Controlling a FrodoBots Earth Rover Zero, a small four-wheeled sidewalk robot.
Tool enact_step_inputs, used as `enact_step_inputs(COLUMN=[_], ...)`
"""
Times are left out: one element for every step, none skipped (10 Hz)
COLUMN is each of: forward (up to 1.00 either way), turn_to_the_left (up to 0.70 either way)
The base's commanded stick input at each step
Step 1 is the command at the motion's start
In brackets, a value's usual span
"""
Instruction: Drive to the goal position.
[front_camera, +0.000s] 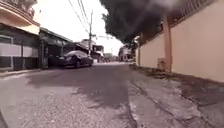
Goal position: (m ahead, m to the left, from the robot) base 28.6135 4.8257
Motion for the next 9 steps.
enact_step_inputs(forward=[0.7,0.7,0.7,0.7,0.7,0.7,0.7,0.7,0.7], turn_to_the_left=[0.0,0.0,0.0,0.0,0.0,0.0,0.0,0.0,0.0])
